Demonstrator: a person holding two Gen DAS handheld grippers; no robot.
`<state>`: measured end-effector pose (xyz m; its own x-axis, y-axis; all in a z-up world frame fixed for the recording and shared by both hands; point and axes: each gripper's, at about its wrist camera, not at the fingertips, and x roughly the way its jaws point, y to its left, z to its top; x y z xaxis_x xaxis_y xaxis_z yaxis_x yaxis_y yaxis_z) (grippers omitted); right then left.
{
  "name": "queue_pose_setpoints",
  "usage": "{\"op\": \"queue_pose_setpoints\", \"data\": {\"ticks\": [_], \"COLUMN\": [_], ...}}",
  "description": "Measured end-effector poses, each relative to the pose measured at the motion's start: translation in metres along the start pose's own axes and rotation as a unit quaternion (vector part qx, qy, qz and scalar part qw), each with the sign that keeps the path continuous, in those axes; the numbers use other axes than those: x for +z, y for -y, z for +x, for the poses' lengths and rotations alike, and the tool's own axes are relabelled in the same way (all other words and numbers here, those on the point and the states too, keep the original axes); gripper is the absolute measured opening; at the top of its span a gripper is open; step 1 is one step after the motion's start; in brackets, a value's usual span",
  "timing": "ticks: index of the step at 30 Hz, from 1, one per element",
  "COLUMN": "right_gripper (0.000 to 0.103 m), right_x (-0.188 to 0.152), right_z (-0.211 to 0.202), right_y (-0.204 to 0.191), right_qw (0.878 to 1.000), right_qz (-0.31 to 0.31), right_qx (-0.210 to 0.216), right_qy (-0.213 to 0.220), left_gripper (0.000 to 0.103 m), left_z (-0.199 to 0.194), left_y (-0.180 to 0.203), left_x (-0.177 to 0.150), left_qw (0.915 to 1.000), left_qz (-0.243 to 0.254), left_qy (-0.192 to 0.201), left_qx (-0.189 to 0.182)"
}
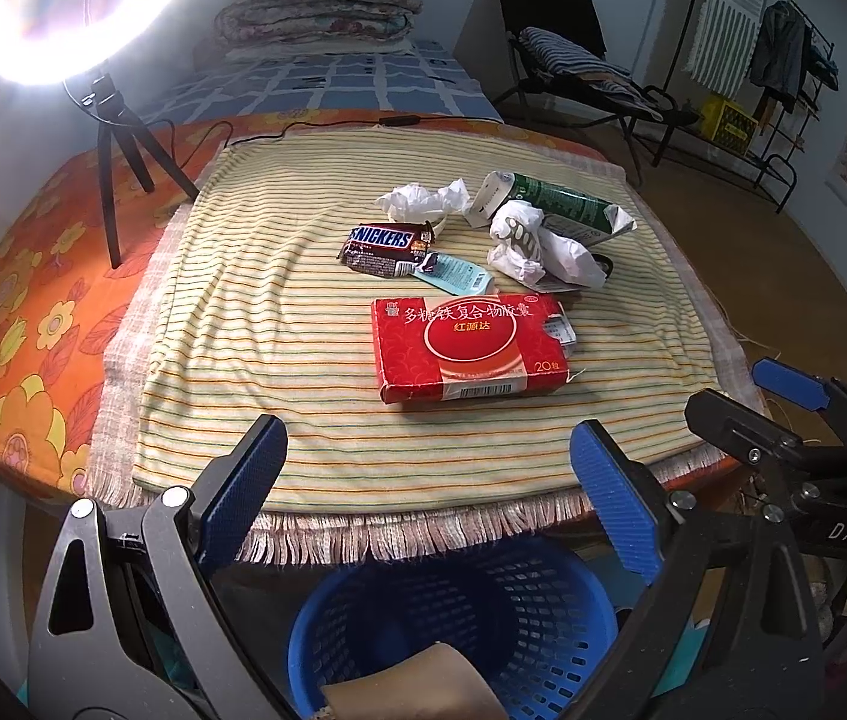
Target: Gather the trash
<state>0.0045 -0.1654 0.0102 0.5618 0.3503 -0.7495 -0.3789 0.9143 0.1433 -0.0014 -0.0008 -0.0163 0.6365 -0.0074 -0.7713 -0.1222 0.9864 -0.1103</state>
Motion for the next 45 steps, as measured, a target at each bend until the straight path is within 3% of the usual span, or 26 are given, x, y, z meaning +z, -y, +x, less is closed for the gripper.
{"op": "queue_pose_setpoints", "data": {"ticks": [45], "right_gripper": [0.102], "right_x": [0.001], "right_z": [0.004], "right_y": [0.006], "right_qw": [1.0], "right_qz": [0.012], "right_qx": [0.002], "right_qy": [0.0], "left_gripper": [0.097], "left_z": [0.006], "left_y": [-0.005], "left_x": [-0.002], "left_qw": [1.0], "left_qz": [-0.003], "left_qy": [-0.006], "left_qx": [0.004]}}
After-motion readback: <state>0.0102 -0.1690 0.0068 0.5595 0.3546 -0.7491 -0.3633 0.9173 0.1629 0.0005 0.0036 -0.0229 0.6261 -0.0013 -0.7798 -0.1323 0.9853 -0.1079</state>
